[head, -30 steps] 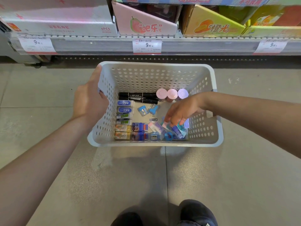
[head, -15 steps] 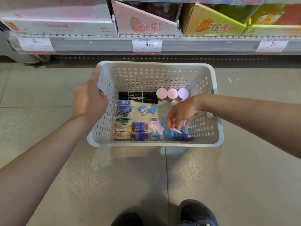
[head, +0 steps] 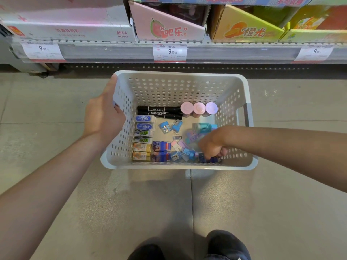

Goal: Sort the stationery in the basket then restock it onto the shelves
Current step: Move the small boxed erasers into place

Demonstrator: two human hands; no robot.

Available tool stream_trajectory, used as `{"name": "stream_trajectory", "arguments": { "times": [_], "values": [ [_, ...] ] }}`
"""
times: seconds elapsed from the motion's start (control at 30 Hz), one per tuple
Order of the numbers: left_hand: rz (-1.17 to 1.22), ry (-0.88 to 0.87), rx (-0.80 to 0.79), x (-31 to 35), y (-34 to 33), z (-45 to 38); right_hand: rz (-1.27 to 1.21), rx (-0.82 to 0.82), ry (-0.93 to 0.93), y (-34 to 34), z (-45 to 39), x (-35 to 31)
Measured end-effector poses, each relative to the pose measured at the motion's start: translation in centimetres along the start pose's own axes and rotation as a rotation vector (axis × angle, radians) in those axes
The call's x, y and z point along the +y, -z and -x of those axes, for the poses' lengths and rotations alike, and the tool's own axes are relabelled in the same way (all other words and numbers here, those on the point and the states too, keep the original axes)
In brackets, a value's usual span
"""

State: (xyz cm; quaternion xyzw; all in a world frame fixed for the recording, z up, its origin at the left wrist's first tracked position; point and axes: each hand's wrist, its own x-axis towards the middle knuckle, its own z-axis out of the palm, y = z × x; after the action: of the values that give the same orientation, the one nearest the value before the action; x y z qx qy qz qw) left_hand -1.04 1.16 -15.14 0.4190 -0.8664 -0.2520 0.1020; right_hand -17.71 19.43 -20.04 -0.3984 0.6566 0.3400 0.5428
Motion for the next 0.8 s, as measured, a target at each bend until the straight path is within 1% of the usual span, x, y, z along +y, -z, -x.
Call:
{"name": "stream_trajectory", "arguments": {
  "times": [0.13,0.2,0.27,0.37,0.4,0.43,0.5,0.57,0.63,0.67,0.73,0.8],
  "values": [
    [-0.006,-0.013,-0.007,-0.1,-0.1,-0.1,0.145,0.019,0.060,-1.2,-0.2,-0.7],
    [-0.006,-0.021,-0.008,-0.2,-0.1,-0.1,0.126,0.027,0.060,-1.3,-0.3,-0.6],
    [-0.004,-0.028,-0.016,-0.1,-0.1,0.0,-0.011,-0.046,0.073,-1.2,-0.5,-0.1],
    [-0.004,-0.033,-0.030,0.2,-0.1,0.0,-0.306,-0.188,0.108,-1.2,-0.4,0.3],
    [-0.003,-0.036,-0.029,0.2,-0.1,0.1,-0.366,-0.211,0.115,-1.1,-0.1,0.3],
    [0.001,-0.039,-0.029,0.3,0.0,0.1,-0.406,-0.201,0.124,-1.0,0.1,0.4],
    [0.002,-0.039,-0.031,0.3,0.0,0.1,-0.540,-0.126,0.162,-0.3,0.5,0.7],
    [0.001,-0.029,-0.031,0.3,-0.1,0.1,-0.822,-0.063,0.229,0.7,0.7,0.9],
    [0.004,-0.032,-0.031,0.3,-0.1,0.1,-1.131,-0.122,0.297,1.5,1.0,0.8],
    [0.007,-0.038,-0.030,0.2,-0.1,0.1,-1.230,-0.168,0.336,1.6,1.1,0.8],
    [0.017,-0.038,-0.034,0.1,-0.1,0.1,-1.308,-0.224,0.403,1.7,1.1,0.6],
    [0.027,-0.022,-0.039,0.1,-0.1,0.1,-1.302,-0.236,0.451,1.6,1.1,0.5]
  ]
}}
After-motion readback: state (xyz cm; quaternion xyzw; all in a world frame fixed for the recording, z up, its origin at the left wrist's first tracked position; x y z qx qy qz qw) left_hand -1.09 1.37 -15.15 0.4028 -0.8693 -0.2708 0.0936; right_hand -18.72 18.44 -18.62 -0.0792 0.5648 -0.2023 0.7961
